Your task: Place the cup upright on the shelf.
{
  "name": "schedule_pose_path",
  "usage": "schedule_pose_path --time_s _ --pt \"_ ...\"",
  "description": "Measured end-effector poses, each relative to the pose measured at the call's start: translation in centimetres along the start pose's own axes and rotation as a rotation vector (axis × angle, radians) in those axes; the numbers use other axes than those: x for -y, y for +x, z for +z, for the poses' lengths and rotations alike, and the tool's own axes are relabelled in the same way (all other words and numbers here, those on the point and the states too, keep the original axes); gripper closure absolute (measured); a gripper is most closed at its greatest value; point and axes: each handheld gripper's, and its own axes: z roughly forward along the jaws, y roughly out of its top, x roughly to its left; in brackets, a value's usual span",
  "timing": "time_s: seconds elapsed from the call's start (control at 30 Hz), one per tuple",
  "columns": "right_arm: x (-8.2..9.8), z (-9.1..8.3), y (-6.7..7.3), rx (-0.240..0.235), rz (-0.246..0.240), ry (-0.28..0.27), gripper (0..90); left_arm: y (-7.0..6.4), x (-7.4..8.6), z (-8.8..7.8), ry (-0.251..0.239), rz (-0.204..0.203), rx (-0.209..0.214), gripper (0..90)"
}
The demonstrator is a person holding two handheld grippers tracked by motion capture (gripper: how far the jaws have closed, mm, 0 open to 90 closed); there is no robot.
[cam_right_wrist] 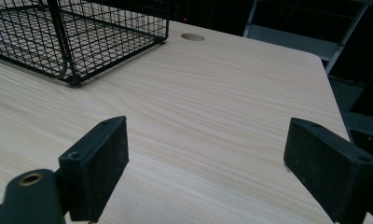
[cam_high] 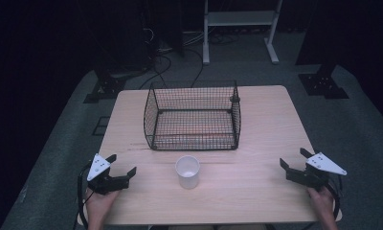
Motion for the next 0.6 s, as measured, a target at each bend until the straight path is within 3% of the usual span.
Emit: schedule_pose_path --time_s 0.27,0.6 --pt "0.0 0.0 0.0 0.002 -0.004 0.002 13.1 -0.6 -0.4 0.4 -0.002 0.01 0.036 7.2" --pt "0.0 0.0 0.0 0.006 -0.008 0.004 13.1 -1.8 -1.2 1.1 0.009 0.049 0.077 2.9"
